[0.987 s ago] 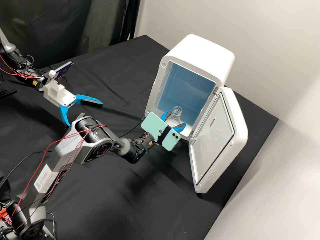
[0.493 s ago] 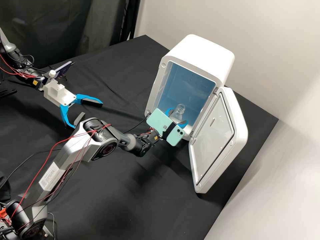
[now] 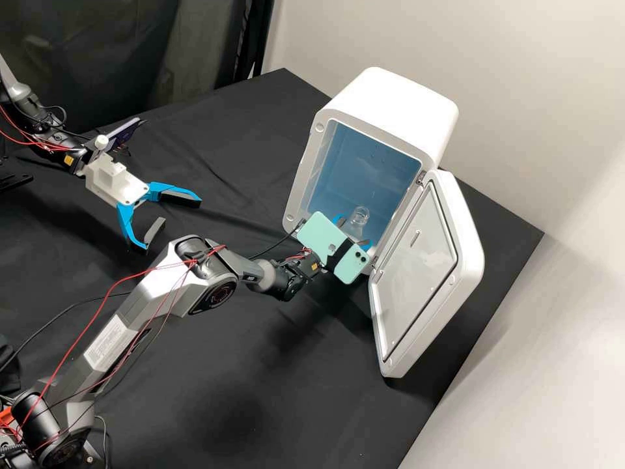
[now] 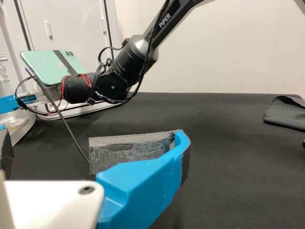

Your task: Place the flask in the incubator

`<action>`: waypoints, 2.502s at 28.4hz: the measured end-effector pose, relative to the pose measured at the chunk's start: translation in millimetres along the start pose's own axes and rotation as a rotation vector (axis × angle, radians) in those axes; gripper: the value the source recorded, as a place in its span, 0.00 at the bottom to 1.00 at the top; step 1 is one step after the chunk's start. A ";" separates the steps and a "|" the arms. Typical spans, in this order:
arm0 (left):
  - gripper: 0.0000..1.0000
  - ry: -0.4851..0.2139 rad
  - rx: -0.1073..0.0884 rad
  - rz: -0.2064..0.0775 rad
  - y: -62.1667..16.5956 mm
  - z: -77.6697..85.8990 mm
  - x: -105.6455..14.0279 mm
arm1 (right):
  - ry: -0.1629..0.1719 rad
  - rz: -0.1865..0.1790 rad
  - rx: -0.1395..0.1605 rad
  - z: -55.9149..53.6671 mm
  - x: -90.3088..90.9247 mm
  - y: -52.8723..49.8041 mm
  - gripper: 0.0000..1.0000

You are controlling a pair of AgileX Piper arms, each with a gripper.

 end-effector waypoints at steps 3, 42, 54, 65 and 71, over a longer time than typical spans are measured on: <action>1.00 0.000 0.000 0.000 0.0 0.0 0.0 | -0.009 -0.003 -0.002 0.8 5.3 0.5 0.00; 1.00 0.013 0.002 0.014 4.2 -3.0 -2.7 | 0.013 -0.010 0.017 -25.2 39.1 0.8 0.00; 1.00 0.024 0.001 0.017 5.0 -6.4 -3.7 | 0.010 -0.042 -0.007 -28.7 43.9 -9.7 0.00; 1.00 0.033 0.000 0.019 5.5 -8.9 -4.4 | -0.002 -0.072 -0.034 -26.8 45.6 -23.7 0.00; 1.00 0.035 0.000 0.020 5.6 -9.6 -4.6 | 0.002 -0.073 -0.040 -28.3 46.0 -24.8 0.00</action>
